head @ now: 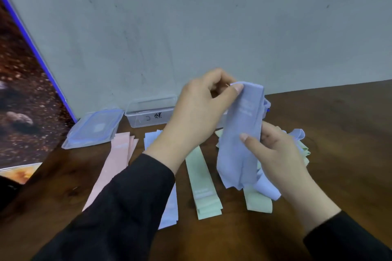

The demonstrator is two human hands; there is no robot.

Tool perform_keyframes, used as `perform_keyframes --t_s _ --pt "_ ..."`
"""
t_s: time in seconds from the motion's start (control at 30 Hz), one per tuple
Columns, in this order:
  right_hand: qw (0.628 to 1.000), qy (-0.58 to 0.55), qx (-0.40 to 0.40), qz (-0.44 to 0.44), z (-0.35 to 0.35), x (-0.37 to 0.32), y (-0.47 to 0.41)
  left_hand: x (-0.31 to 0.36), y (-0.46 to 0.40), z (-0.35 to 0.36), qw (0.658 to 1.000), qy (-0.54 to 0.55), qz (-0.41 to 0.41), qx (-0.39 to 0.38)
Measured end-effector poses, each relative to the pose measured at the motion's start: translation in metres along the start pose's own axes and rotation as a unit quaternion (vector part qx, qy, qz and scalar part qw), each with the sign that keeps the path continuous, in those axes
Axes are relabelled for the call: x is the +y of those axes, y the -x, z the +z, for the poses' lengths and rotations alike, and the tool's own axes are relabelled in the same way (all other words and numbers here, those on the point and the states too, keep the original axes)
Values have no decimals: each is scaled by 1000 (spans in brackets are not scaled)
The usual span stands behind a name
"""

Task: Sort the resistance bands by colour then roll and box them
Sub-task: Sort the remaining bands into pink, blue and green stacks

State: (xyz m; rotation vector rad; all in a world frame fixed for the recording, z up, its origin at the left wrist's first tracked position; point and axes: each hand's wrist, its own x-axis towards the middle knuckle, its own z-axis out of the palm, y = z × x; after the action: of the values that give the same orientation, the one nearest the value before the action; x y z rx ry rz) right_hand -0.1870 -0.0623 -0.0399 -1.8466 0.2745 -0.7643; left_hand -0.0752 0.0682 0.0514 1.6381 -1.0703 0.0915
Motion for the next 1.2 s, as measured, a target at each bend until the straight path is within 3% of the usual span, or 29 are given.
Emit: perform_keyframes --t_s 0.13,0.33,0.53,0.77,0.8,0.87,0.93,0.97,1.03,1.2 --pt "999 -24 22 13 10 -17 1 27 -12 -27 999 -7 6 39" --pt "990 -104 -74 51 38 -50 19 41 -22 -73 993 -56 12 99" --pt "956 -176 -170 163 96 -40 59 -17 -18 -120 975 -141 -86 146" --pt "953 -85 -217 193 130 -15 74 -97 -8 -141 946 -227 -183 140" --pt "956 -62 -217 187 132 -14 72 -104 -10 -142 941 -243 -192 135" --pt "961 110 -228 115 139 -9 68 -120 -11 -142 928 -280 -220 110" --pt "925 305 -229 -3 145 2 69 -138 -2 -137 914 -314 -251 53" --pt "910 345 -225 -43 148 7 71 -147 7 -132 908 -330 -259 21" --pt "898 372 -218 -92 157 26 78 -159 32 -116 901 -340 -267 -22" --pt "925 310 -146 -162 162 59 87 -186 96 -74 894 -363 -241 -106"
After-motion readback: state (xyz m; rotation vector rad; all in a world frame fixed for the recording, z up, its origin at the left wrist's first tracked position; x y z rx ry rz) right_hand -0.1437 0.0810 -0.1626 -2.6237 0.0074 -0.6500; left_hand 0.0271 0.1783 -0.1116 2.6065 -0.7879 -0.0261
